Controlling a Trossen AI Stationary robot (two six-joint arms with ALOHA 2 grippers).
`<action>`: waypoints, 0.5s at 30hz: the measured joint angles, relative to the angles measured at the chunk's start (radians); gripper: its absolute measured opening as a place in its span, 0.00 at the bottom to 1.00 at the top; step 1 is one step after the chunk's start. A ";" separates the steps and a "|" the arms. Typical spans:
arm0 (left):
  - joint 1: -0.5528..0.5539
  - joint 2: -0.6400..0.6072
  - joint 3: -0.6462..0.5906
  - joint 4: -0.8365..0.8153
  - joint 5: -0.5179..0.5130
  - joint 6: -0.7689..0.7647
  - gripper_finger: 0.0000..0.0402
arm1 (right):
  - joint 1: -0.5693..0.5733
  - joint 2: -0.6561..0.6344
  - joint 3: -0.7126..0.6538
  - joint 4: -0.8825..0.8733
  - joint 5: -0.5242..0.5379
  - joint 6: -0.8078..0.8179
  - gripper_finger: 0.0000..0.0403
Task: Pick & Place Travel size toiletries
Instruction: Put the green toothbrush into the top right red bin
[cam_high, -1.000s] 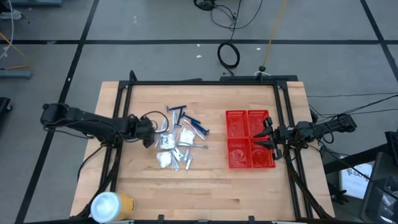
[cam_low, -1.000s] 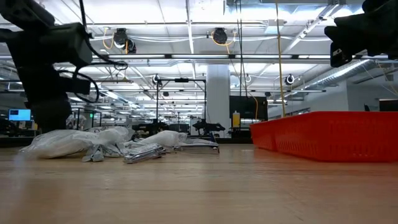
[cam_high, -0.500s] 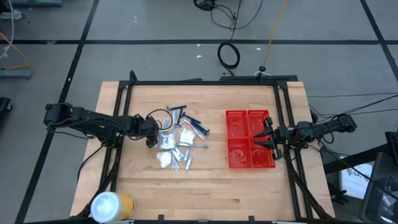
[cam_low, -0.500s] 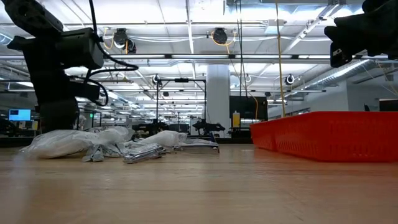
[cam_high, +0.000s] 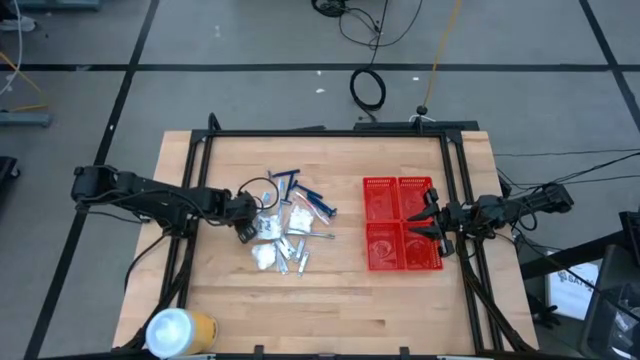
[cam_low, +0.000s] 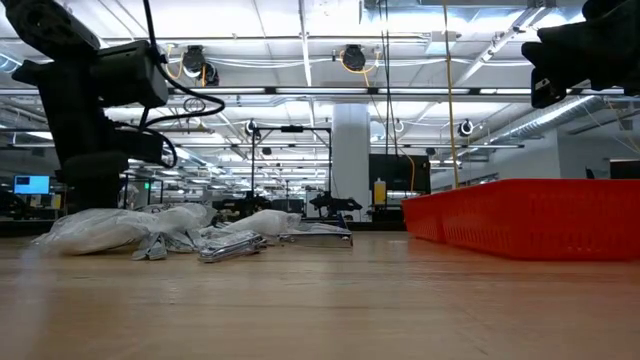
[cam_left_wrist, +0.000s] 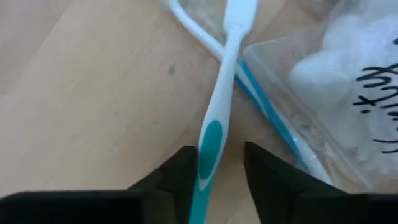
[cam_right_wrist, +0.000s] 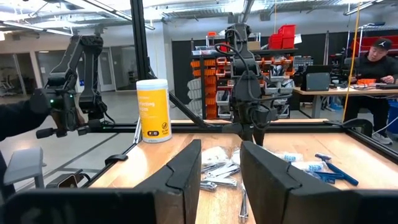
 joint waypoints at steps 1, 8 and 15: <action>0.004 0.000 -0.001 0.006 -0.009 0.004 0.28 | 0.000 0.000 0.000 0.000 0.000 0.000 0.25; 0.014 0.002 -0.002 0.022 -0.032 -0.022 0.07 | 0.000 0.000 0.000 0.000 0.000 0.000 0.25; 0.015 0.002 -0.002 0.028 -0.090 -0.064 0.05 | 0.000 0.000 0.000 0.000 0.000 0.000 0.25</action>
